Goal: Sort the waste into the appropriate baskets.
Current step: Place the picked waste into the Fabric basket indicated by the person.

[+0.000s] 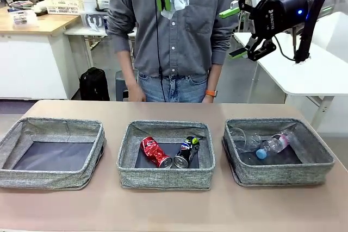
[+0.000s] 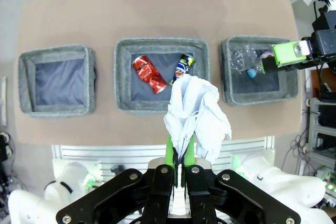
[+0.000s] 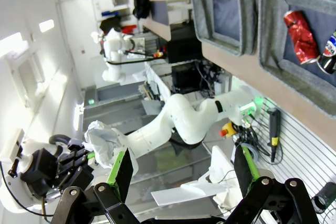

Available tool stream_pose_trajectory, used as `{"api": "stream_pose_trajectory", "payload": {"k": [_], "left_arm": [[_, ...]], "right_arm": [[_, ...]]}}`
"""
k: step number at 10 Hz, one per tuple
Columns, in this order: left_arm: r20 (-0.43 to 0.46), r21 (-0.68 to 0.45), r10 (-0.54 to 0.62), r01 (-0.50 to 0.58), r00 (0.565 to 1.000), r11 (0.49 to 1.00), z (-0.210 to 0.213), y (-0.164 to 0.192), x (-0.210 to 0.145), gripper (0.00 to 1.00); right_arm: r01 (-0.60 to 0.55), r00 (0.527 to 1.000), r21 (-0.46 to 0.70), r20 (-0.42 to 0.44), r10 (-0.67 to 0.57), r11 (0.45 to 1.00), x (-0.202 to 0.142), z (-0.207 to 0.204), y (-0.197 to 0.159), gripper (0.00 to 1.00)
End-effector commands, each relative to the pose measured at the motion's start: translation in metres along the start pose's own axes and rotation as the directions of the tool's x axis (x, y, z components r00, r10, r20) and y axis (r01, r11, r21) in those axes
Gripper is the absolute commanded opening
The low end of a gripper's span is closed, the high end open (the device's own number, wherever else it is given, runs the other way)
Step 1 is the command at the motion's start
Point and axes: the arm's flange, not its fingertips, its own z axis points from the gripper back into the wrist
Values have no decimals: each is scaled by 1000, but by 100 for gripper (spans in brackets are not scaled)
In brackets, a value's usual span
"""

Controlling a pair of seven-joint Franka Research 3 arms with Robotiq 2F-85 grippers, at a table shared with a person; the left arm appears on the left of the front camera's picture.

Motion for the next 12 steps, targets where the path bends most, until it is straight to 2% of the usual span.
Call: {"api": "stream_pose_trajectory", "payload": {"k": [1, 12], "left_arm": [[0, -1, 3, -3, 1000, 1000, 1, 4, -4, 5], [0, -1, 3, -3, 1000, 1000, 1, 4, -4, 5]], "right_arm": [[-21, 1000, 13, -7, 21, 1000, 1, 2, 2, 100], [-21, 1000, 13, -7, 21, 1000, 1, 2, 2, 100]]}}
